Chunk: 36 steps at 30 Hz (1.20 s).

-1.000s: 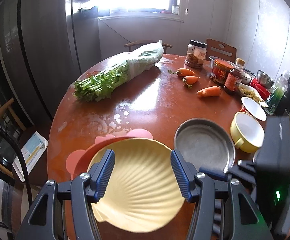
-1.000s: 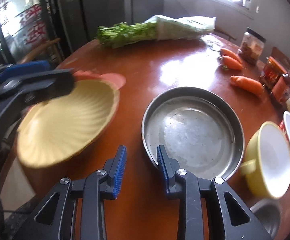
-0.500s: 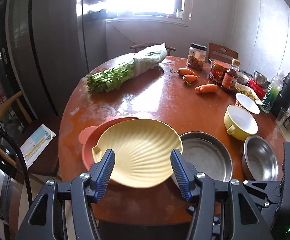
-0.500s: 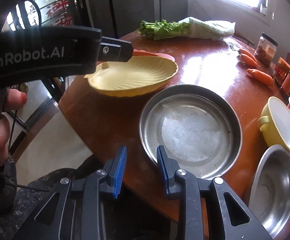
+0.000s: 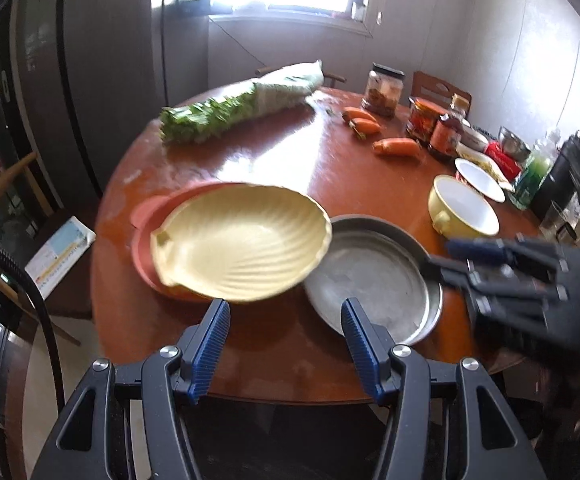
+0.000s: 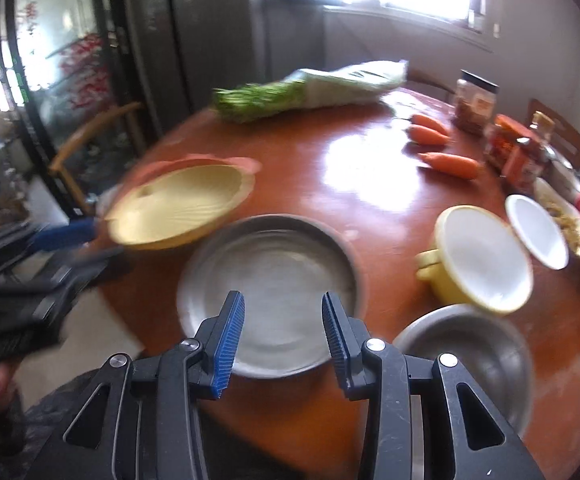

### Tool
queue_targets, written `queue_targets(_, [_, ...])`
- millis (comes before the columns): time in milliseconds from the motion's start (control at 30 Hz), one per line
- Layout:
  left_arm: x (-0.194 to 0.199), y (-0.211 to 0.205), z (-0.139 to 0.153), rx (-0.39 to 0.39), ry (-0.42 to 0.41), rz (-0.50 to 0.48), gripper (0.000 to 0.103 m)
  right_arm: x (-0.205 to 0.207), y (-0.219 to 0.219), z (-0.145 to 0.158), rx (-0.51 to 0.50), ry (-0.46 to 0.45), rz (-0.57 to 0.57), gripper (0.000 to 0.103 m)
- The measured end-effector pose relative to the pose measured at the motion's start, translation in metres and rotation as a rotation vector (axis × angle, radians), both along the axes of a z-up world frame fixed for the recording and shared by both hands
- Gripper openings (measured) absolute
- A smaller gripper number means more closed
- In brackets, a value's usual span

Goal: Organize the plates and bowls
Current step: 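Move the right tool to the flat steel pan and grasp its rim, then lift the steel pan with the right tool and carry it over the shell dish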

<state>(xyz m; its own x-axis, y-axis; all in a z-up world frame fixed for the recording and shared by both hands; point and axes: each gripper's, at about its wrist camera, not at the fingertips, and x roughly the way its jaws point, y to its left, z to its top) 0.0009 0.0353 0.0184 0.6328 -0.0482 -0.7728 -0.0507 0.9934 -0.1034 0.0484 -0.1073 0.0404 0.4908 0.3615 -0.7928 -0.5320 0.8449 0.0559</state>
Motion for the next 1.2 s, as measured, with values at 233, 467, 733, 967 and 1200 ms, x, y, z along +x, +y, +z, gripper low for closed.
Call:
queue_targets(233, [0.017, -0.024, -0.020, -0.007, 0.067, -0.035, 0.058, 0.042, 0.002, -0.023, -0.103, 0.032, 0.008, 0.035])
queue_targets(467, [0.029, -0.036, -0.037, -0.022, 0.121, -0.062, 0.058, 0.057, 0.010, -0.045, -0.178, 0.047, 0.041, 0.026])
queue_targets(733, [0.035, -0.048, -0.046, -0.001, 0.144, -0.077, 0.053, 0.057, 0.013, -0.050, -0.165, 0.068, 0.069, 0.019])
queue_targets(967, [0.036, -0.043, -0.041, -0.018, 0.127, -0.065, 0.050, 0.050, 0.003, -0.042, -0.134, 0.078, 0.054, 0.019])
queue_targets(1200, [0.030, -0.051, -0.027, -0.031, 0.100, -0.095, 0.050, 0.042, -0.011, -0.024, -0.101, 0.047, 0.023, 0.019])
